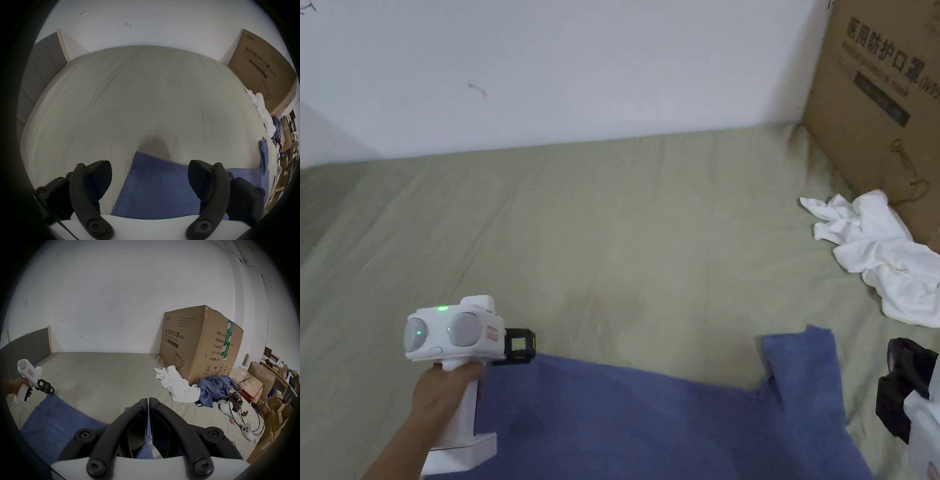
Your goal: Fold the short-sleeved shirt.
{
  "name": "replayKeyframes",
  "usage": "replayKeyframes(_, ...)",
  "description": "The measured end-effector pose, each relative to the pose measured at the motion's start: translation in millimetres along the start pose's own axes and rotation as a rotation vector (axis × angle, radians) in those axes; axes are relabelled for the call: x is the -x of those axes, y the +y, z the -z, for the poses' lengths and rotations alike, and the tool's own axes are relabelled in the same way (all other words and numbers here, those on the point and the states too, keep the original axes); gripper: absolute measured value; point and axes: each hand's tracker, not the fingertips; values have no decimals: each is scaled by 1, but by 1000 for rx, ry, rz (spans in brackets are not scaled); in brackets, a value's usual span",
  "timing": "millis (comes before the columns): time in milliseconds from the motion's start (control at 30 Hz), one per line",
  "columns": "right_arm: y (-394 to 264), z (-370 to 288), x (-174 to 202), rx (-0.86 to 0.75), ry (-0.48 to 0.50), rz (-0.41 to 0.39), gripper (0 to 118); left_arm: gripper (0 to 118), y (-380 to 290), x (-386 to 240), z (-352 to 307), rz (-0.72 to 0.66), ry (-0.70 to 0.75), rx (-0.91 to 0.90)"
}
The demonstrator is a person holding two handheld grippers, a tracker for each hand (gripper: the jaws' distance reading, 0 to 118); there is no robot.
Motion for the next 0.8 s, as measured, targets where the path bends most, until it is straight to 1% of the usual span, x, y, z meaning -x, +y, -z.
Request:
replayKeyframes(67, -3, 6, -5, 11, -6, 1, 3, 98, -2, 0, 9, 27, 3, 12)
replayKeyframes(100, -4, 8, -5, 17, -11, 1, 3, 96, -5, -1, 11, 46, 5, 20)
replayKeyframes(133, -5, 9, -5, 22, -16, 2, 3, 83, -6, -2, 14, 62, -10, 26)
replayKeyframes(167, -4, 9, -6, 27, -17, 6, 3, 69, -7, -5, 14, 66, 8, 16)
replayKeyframes(200, -5, 10, -6, 36, -20, 13, 3, 62, -6, -7, 13, 69, 6, 15)
replayKeyframes(233, -6, 11, -8, 44, -20, 21, 3, 61, -8, -9, 9, 74, 3, 14)
replayKeyframes(267, -9, 13, -12, 53, -21, 32, 3, 56, -9, -11, 6, 86, 5, 0)
replayKeyframes(300, -13, 17, -19, 64, -23, 46, 3, 47, -9, -13, 4, 103, 2, -12)
replayKeyframes(333, -15, 20, -23, 79, -23, 63, 3, 28, -9, -15, 3, 115, -31, -9)
replayKeyframes(367, -17, 23, -25, 104, -18, 83, 3, 10, -12, -18, 1, 120, -20, -14)
replayKeyframes(400, -19, 28, -28, 136, -13, 101, 3, 1, -13, -20, -3, 142, 14, -37)
replayKeyframes(467, -28, 44, -40, 216, 16, 129, 4, 0, -16, -21, -19, 128, -10, -76)
replayKeyframes(533, -38, 59, -46, 272, 28, 155, 8, 0, -19, -21, -40, 118, -64, -120)
replayKeyframes(567, -46, 69, -51, 311, 34, 161, 13, 0, -20, -21, -50, 118, -73, -141)
replayKeyframes(600, -52, 78, -54, 341, 43, 173, 26, 0, -22, -20, -59, 120, -75, -154)
replayKeyframes(633, -58, 88, -55, 382, 49, 158, 53, 0, -23, -19, -70, 122, -84, -165)
replayKeyframes(667, -64, 97, -55, 423, 54, 157, 75, 0, -25, -18, -79, 119, -96, -182)
replayKeyframes(700, -69, 105, -53, 439, 59, 146, 92, 0, -27, -17, -86, 118, -99, -192)
replayKeyframes(733, -75, 112, -52, 449, 60, 132, 99, 0, -29, -16, -94, 119, -102, -201)
replayKeyframes(800, -83, 129, -49, 503, 75, 107, 99, 0, -32, -17, -107, 119, -109, -218)
